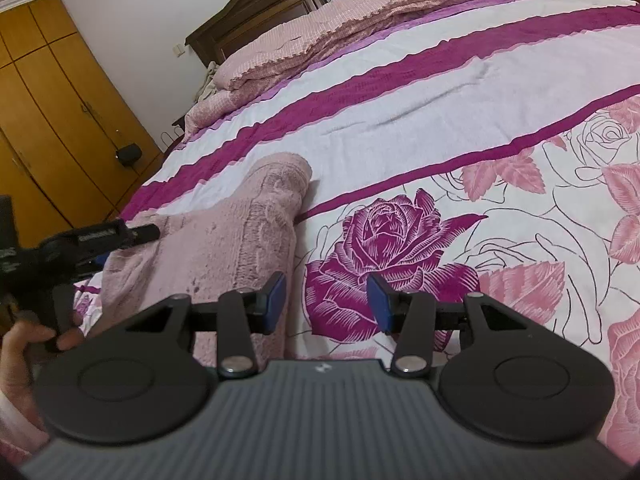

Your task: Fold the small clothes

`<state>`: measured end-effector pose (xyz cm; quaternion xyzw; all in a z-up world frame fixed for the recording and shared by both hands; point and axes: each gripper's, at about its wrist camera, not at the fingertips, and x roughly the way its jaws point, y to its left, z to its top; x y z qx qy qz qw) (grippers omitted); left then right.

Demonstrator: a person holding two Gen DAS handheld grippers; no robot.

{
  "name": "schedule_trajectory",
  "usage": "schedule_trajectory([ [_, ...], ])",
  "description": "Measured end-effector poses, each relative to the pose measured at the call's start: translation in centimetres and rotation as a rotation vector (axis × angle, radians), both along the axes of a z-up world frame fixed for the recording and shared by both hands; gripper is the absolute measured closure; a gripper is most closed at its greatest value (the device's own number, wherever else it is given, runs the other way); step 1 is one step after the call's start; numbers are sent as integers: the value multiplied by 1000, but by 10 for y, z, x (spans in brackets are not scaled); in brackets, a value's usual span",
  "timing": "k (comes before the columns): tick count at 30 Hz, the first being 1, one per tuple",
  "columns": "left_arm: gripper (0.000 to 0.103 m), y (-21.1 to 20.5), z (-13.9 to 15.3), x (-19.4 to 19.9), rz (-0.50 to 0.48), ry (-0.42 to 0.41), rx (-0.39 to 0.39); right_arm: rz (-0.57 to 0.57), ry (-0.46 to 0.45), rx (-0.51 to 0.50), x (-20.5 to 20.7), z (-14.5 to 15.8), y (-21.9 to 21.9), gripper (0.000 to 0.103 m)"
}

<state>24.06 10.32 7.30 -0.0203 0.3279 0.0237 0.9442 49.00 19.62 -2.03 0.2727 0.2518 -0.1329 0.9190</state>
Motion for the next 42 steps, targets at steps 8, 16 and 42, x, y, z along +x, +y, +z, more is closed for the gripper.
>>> schedule_trajectory([
  [8, 46, 24, -22, 14, 82, 61, 7, 11, 2, -4, 2, 0, 2, 54],
  [16, 45, 33, 2, -12, 30, 80, -60, 40, -18, -18, 0, 7, 7, 54],
  [42, 21, 64, 15, -97, 87, 146, -137, 56, -54, 46, -5, 13, 2, 26],
])
